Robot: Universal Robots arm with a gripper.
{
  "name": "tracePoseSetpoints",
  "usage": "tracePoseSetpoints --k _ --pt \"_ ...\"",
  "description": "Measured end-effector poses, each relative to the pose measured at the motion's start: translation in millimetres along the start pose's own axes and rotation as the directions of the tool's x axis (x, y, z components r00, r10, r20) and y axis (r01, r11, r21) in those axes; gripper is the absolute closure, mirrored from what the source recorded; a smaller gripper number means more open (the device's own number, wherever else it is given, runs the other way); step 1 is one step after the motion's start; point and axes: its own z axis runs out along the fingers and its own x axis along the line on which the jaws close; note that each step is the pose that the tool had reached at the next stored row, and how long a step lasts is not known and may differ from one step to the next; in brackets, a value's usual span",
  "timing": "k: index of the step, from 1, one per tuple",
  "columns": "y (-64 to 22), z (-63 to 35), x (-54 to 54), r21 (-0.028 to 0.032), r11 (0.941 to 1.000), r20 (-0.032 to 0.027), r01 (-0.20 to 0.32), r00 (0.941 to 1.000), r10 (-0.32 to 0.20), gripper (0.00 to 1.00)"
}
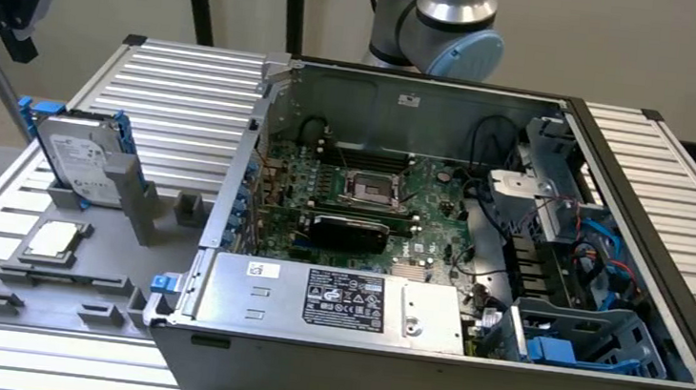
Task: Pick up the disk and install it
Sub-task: 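Pick up the disk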
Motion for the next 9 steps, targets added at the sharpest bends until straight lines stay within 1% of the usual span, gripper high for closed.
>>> tracePoseSetpoints --k 2,4,6,9 --pt "0.0 0.0 0.0 0.0000 1.0000 0.0000 0.002 1.0000 -0.002 0.89" --pt "0.0 0.0 0.0 -0.0004 0.9998 0.0004 0.019 0.9998 -0.019 0.89" --pt "0.1 -0.1 0.0 -0.0011 0.9985 0.0010 0.054 0.9985 -0.054 0.89" --pt "0.0 0.0 0.0 -0.0024 0.9940 0.0022 0.109 0.9940 -0.109 0.89"
